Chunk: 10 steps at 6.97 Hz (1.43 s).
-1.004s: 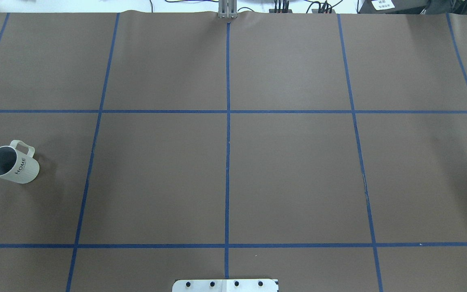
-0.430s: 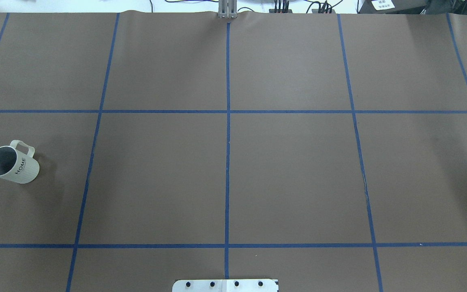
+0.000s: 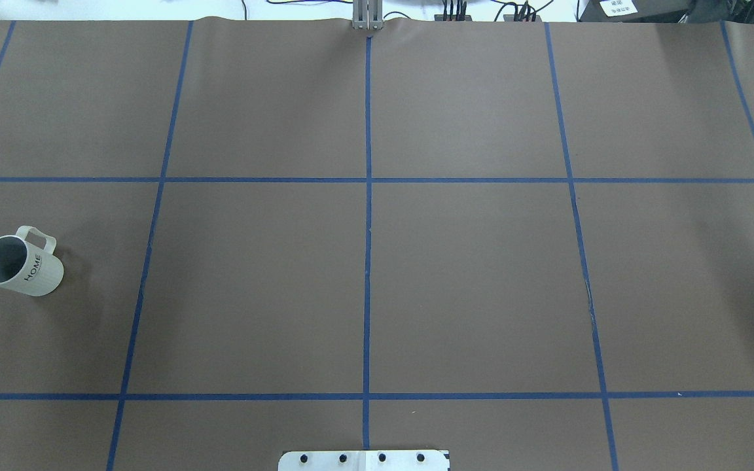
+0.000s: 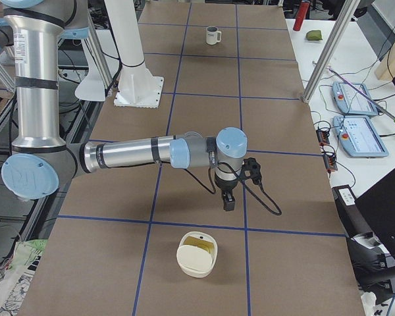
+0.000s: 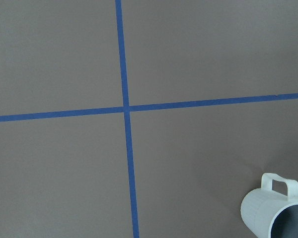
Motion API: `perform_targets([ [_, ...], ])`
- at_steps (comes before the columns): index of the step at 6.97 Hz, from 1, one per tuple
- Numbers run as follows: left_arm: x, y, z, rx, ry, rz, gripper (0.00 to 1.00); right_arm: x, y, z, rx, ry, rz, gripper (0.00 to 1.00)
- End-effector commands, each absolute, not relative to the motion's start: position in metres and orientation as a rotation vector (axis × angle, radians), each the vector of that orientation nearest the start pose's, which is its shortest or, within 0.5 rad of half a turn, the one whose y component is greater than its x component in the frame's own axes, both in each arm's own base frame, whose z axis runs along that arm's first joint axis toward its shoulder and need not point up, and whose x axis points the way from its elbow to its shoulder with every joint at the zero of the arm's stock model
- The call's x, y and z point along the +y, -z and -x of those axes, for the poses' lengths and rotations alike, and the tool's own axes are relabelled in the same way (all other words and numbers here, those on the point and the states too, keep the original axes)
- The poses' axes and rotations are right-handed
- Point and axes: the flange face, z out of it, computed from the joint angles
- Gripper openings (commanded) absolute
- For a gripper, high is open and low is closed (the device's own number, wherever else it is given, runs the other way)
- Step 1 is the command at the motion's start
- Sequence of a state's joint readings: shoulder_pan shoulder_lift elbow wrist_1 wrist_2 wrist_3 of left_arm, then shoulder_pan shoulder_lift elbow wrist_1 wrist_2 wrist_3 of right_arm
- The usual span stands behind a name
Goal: Left arm hands cup to right arm to dump lemon
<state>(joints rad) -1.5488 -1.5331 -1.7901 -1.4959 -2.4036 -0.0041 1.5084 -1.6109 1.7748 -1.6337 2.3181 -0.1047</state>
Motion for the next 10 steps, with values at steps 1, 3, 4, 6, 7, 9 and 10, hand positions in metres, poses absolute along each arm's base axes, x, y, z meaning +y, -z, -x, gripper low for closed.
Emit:
perform_targets([
  [1,-0.45,-0.572,0.05,0.805,-0.066,-0.089,1.0,-0.476,-0.572,-0.036,-0.744,0.215,-0.139,0.99],
  [3,-0.447,-0.575,0.045,0.805,-0.08,-0.083,1.0,-0.478,-0.576,-0.034,-0.742,0.216,-0.13,0.99],
  [4,-0.448,-0.581,0.047,0.782,-0.074,-0.076,1.0,-0.475,-0.578,-0.032,-0.742,0.22,-0.125,0.99],
  [6,-0.453,-0.582,0.043,0.734,-0.084,-0.073,1.0,-0.474,-0.556,-0.032,-0.736,0.224,-0.163,0.99],
  [7,-0.454,-0.579,0.043,0.729,-0.088,-0.081,1.0,-0.474,-0.563,-0.033,-0.73,0.222,-0.153,0.99],
  [9,-0.46,-0.567,0.04,0.73,-0.101,-0.102,1.0,-0.474,-0.56,-0.032,-0.734,0.223,-0.157,0.99],
  [10,-0.461,-0.566,0.034,0.731,-0.114,-0.099,1.0,-0.474,-0.561,-0.033,-0.731,0.222,-0.157,0.99],
])
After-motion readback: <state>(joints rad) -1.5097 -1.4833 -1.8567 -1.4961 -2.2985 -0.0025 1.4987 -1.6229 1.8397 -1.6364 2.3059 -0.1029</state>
